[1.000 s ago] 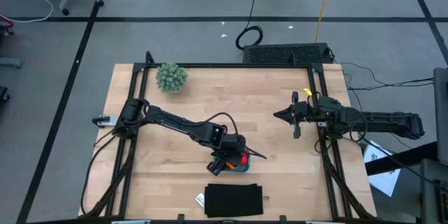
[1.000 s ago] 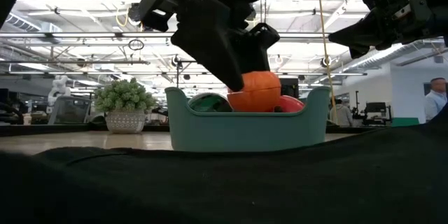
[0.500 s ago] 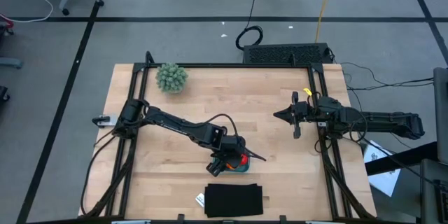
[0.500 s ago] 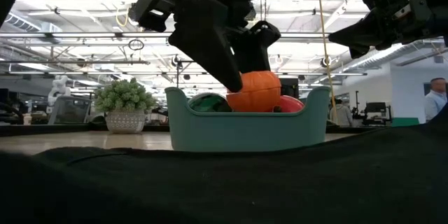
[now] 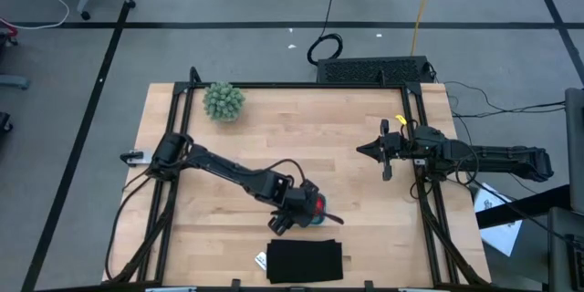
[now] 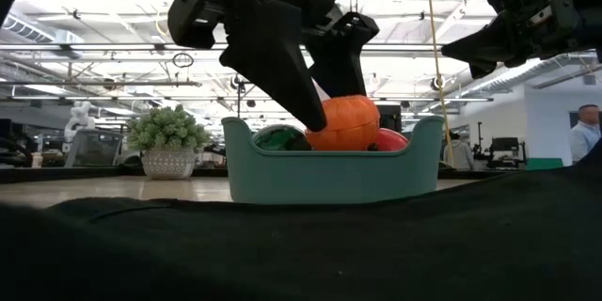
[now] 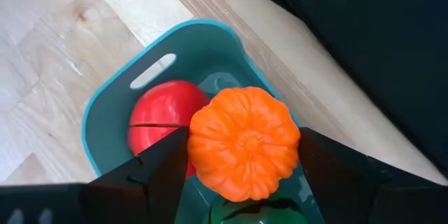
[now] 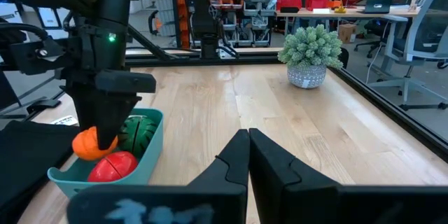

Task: Pick and placing Produce into tupperware
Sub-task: Put the pumpkin into the blue bin

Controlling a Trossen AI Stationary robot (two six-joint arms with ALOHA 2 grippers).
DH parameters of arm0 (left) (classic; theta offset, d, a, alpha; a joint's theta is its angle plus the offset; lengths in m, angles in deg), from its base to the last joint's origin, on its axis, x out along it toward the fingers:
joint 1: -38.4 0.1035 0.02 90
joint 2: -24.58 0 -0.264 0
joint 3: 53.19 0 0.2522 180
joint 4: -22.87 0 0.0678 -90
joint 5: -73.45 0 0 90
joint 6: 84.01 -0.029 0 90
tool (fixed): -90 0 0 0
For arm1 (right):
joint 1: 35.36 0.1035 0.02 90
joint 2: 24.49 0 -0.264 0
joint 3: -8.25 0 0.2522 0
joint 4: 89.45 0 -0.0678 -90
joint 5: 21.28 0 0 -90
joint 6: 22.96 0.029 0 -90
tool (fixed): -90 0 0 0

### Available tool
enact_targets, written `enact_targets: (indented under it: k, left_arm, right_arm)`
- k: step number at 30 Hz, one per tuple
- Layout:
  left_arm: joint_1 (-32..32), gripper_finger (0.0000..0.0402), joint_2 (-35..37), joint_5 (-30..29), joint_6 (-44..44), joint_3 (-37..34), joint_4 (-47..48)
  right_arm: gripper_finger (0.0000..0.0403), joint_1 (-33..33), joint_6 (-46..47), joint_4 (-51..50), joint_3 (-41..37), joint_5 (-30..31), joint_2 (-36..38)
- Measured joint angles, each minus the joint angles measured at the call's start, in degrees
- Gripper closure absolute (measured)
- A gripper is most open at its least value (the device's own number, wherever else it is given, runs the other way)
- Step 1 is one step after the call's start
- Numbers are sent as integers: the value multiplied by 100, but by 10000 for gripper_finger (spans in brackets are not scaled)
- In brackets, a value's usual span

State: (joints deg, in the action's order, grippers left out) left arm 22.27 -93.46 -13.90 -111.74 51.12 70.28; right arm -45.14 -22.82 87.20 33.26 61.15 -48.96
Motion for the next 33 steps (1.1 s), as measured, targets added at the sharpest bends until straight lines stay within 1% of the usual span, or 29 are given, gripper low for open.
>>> enact_targets:
  k: [14,18,23,33]
  left_arm:
    - [-140,144,0,-130,89,0,-42]
    - [-131,144,0,-172,18,-274,-403]
    - [-136,144,2,-284,4,-519,-607]
    - [-133,144,2,-299,-3,-546,-693]
  right_arm:
    - [403,1,0,1,0,0,2]
    - [403,2,2,0,0,0,1]
    - [403,2,2,0,0,0,0]
    - [403,2,-61,0,0,2,-2]
